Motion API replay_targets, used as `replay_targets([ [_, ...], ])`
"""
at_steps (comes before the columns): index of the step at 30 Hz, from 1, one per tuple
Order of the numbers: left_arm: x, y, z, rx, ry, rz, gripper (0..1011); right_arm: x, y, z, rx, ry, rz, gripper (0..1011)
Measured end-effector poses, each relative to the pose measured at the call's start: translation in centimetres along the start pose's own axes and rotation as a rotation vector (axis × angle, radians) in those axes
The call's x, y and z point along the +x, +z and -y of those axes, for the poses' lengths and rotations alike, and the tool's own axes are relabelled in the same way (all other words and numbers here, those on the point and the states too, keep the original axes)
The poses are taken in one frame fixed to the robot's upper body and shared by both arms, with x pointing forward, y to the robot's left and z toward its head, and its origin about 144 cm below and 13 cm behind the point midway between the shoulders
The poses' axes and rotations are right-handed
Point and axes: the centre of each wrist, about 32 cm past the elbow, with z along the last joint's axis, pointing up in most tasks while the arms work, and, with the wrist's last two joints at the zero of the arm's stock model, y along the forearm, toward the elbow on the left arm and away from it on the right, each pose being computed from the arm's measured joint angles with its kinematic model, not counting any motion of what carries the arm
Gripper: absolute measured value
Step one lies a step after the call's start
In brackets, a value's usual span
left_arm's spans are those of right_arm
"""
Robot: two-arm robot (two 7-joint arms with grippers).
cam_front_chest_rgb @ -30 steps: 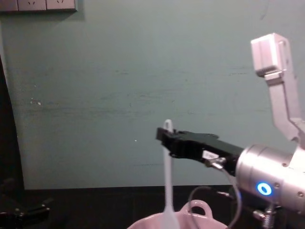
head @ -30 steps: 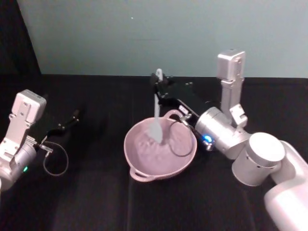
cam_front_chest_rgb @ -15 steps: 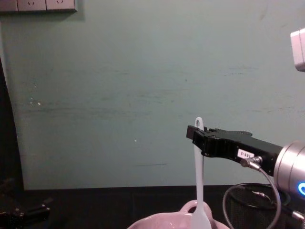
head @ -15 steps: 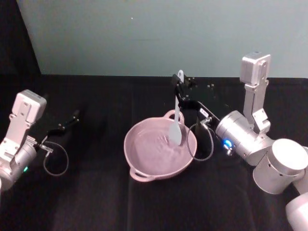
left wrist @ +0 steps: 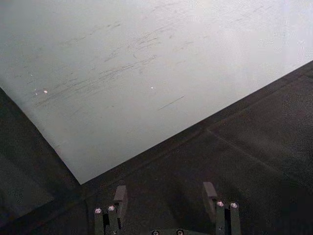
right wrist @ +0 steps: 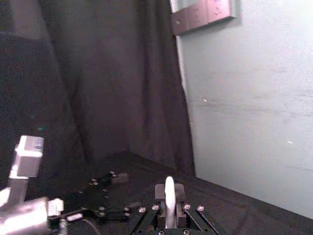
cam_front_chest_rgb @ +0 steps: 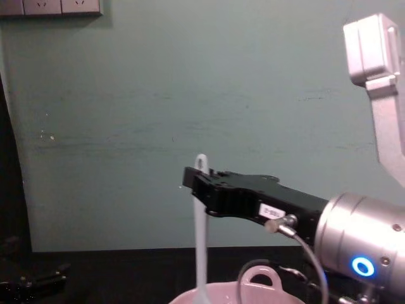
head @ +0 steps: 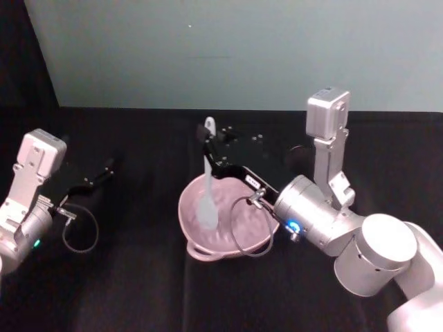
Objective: Use the one hand to pick up the spoon and stir the clear water in the bowl.
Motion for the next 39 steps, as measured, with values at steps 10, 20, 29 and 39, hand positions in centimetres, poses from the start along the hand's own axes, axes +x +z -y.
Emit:
replay_targets([
  [10, 0.0, 0.0, 0.0, 0.000, 0.000, 0.000, 1011, -0.4, 0.2, -0.4, 0.023, 0.013, -0.006, 118],
  [20, 0.0, 0.0, 0.0, 0.000, 0.000, 0.000, 1011, 1.5, 4.2, 1.1, 0.068, -0.032, 0.098, 118],
  [29, 0.0, 0.0, 0.0, 0.000, 0.000, 0.000, 1011, 4.0, 9.2, 3.0, 0.087, -0.096, 0.199, 118],
  [39, 0.0, 0.0, 0.0, 0.000, 0.000, 0.000, 1011, 6.3, 11.1, 4.5, 0.063, -0.179, 0.243, 118],
])
